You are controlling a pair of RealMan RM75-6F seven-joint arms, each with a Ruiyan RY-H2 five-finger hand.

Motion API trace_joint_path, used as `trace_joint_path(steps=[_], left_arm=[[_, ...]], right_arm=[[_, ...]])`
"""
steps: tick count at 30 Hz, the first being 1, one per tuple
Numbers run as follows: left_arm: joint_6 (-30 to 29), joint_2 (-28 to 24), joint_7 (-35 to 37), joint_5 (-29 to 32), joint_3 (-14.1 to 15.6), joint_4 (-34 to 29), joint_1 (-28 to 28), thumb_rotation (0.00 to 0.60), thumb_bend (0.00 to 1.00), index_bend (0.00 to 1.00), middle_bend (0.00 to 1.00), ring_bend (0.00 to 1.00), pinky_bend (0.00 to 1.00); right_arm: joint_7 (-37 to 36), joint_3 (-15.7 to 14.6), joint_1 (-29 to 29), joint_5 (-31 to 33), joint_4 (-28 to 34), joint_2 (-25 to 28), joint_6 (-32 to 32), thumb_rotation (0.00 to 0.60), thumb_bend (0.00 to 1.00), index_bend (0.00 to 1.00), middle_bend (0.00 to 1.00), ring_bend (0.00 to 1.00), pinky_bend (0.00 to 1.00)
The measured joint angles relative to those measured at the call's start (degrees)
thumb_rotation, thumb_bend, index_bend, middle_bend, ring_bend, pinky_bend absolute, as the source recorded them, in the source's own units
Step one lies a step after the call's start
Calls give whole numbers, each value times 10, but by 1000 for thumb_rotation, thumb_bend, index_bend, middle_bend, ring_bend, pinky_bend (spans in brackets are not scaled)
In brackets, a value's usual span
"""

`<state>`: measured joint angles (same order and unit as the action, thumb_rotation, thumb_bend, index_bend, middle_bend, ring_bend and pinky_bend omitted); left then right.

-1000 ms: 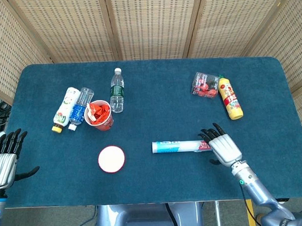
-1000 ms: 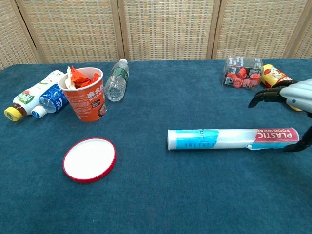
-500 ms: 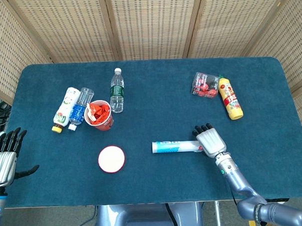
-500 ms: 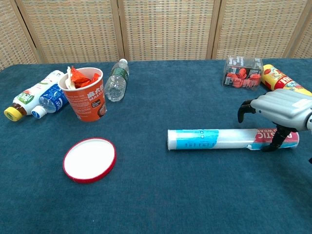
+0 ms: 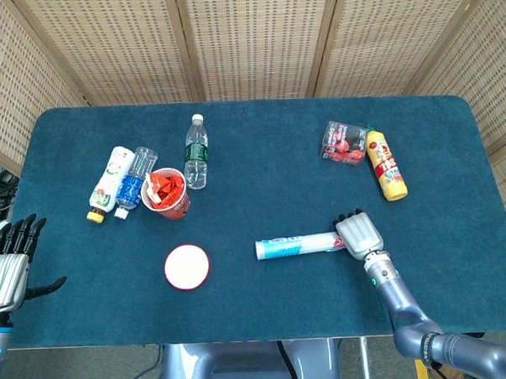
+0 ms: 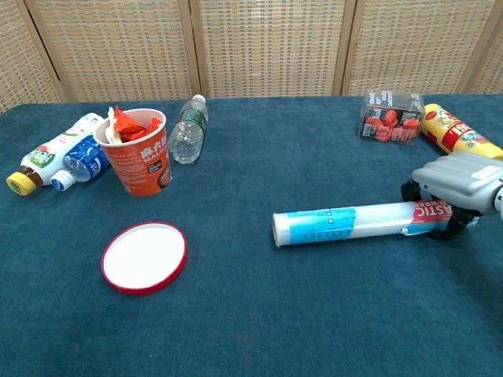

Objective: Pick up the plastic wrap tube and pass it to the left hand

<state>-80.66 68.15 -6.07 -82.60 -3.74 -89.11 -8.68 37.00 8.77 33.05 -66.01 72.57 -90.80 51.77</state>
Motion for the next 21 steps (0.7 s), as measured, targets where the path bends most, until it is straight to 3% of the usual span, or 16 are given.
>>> trace_joint_path(steps=[13,21], left_arm=[[29,10,-6,-1,-2,7,-23,600,0,0,0,0,0],[40,10,-4,-43,-27,-14,-72,600,0,2,0,14,18]], right_arm=[[-95,-7,-7,-74,144,93,34,600,674,688,659,685,634],[-61,6,8,-83,244,137,46,600,674,690,661,687,636]])
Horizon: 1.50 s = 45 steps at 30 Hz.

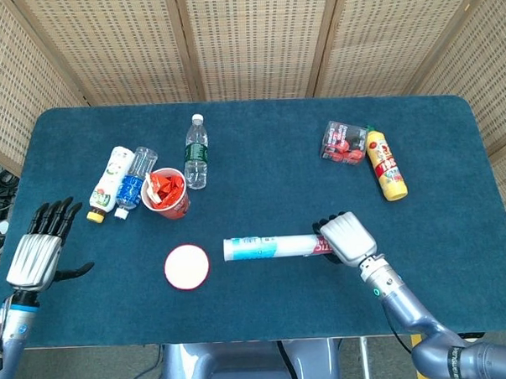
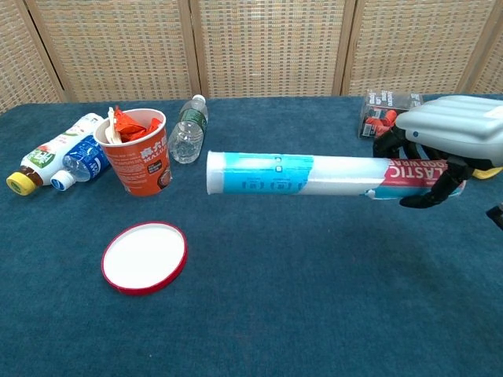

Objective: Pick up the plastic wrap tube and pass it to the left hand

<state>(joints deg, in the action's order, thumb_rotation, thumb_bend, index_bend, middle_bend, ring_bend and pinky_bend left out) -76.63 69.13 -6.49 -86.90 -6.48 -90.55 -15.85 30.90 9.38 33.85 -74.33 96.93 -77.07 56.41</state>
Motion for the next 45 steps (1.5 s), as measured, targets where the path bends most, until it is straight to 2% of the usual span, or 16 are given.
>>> trace_joint_path(steps=[5,10,17,21,25,36,41,45], left_arm=[[4,-4,-6,-48,-33,-37,-56,600,0,28,0,77,80],[53,-11,-27,-54,-51,-76,-104,600,0,40,0,111,105],[140,-10,-94,-5,-72,-124,-166,600,0,77,4,124,114],[171,11,-110,21,-73,-128,-193,600,0,151,63,174,141],[180,46,-114,24,-72,-108,-213,600,0,213,99,202,166],[208,158,-189,92,-80,-25,-275,600,0,202,106,207,181],[208,191,-183,105,-86,16,-293,600,0,214,123,226,192],[216,213,-169,109,-83,46,-309,600,0,226,137,260,239]], right_arm=[[68,15,16,60,38,0,6,600,674,694,666,693,641],[140,32,37,134,62,-12,25,600,675,694,666,694,641],[213,50,73,229,78,-42,65,600,675,694,666,694,642],[230,58,91,265,84,-54,83,600,675,695,667,695,645],[234,63,103,295,91,-61,97,600,675,694,667,695,646],[226,55,125,317,103,-75,123,600,676,694,669,697,648],[214,50,129,318,107,-75,125,600,675,694,671,706,654],[205,46,133,321,109,-78,127,600,676,694,671,706,654]])
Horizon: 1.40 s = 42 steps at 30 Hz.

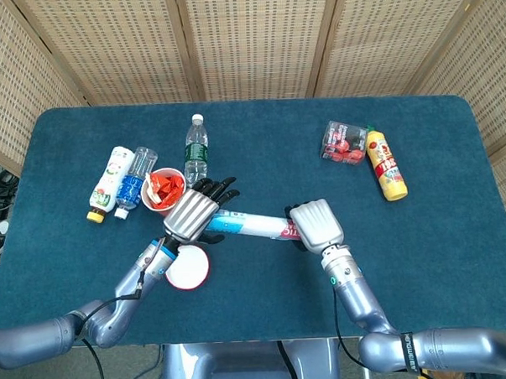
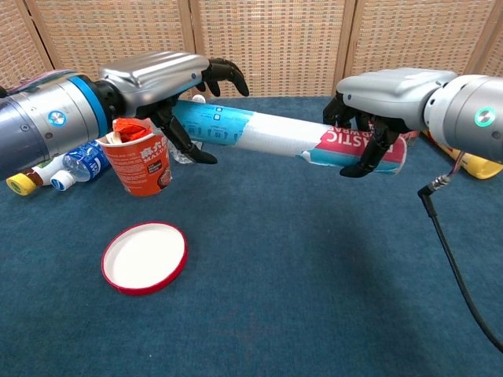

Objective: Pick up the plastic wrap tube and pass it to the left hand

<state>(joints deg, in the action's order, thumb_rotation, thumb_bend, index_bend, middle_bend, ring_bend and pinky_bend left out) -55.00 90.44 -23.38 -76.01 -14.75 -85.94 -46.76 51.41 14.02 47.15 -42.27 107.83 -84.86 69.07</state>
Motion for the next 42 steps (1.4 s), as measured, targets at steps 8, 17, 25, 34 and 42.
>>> trace_joint_path(steps=[8,17,25,34,42], left_arm=[[-10,38,-4,2,2,36,-17,600,74,554,504,543,619],[-9,50,-34,37,5,42,-22,600,504,759,753,698,911],[7,29,-38,73,7,11,-25,600,521,756,762,707,927],[0,24,14,56,10,17,-24,600,520,769,765,709,927],[-8,32,70,30,14,45,-24,600,520,776,765,709,927]], right_arm=[[-3,-7,7,1,6,-3,8,600,675,694,671,706,655],[-2,-15,12,0,14,0,18,600,676,695,672,708,657],[-8,-22,10,-3,23,5,30,600,550,528,559,629,638],[-37,-26,0,0,46,28,24,600,0,0,0,0,48],[-59,-43,-16,-27,80,67,23,600,0,0,0,0,0]])
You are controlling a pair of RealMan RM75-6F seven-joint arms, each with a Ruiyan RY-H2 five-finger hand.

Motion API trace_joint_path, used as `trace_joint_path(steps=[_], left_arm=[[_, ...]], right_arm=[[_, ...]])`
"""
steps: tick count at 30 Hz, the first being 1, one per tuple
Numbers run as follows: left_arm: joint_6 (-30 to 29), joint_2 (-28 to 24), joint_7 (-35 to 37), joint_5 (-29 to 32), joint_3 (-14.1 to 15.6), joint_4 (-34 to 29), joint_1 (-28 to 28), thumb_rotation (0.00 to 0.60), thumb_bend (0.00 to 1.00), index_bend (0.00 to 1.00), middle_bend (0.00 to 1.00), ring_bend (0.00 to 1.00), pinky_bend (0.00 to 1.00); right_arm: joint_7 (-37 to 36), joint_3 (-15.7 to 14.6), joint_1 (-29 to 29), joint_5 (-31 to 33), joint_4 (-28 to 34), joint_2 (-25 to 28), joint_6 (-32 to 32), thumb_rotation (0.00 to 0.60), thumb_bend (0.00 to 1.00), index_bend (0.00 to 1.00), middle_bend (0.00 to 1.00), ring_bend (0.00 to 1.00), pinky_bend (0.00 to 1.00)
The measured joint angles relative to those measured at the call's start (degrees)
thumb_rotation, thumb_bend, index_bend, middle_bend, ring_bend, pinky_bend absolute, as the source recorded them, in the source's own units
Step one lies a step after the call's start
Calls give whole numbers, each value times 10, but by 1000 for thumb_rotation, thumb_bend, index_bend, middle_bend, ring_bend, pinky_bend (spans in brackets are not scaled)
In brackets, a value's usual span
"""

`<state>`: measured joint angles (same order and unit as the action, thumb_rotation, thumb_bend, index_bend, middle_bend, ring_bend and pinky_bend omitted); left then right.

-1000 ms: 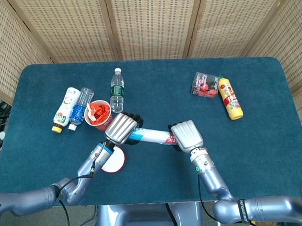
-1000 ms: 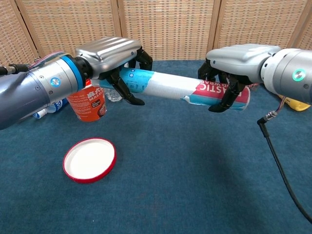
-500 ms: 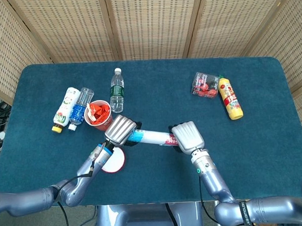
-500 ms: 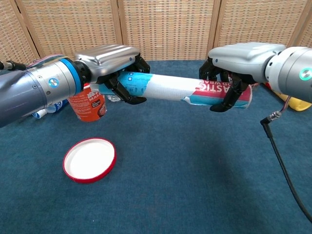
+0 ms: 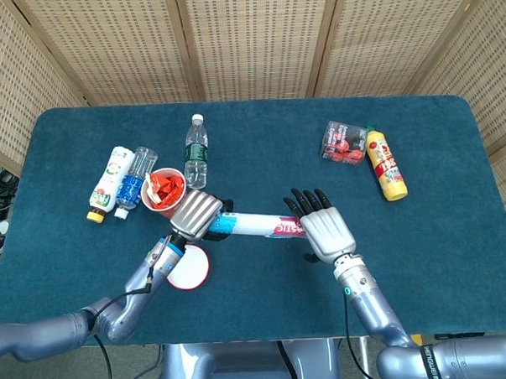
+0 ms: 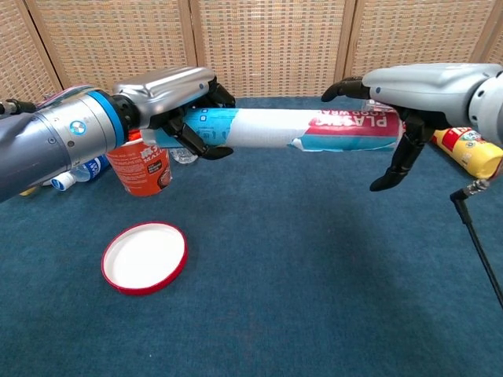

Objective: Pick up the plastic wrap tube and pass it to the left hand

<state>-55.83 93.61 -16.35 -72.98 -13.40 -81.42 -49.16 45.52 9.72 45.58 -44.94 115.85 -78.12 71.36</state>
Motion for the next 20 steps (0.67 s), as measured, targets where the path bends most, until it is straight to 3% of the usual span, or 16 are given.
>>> trace_joint_path(steps=[7,13,16,20], left_arm=[[-5,-3,29,-14,6,13,1,600,519,780,765,709,927],[-7,-22,42,-18,13,10,9,600,520,781,765,709,927],[-14,-37,52,-24,19,2,18,600,520,781,765,709,927],[-24,-52,59,-36,29,-14,29,600,519,781,765,709,927]], right_arm=[[-9,-18,-20,-59,8,24,24,600,0,0,0,0,0],[-54,-37,-63,-161,-14,67,71,600,0,0,0,0,0],[-106,-52,-94,-216,-61,90,101,600,0,0,0,0,0],[-200,-71,-135,-276,-169,101,134,600,0,0,0,0,0]])
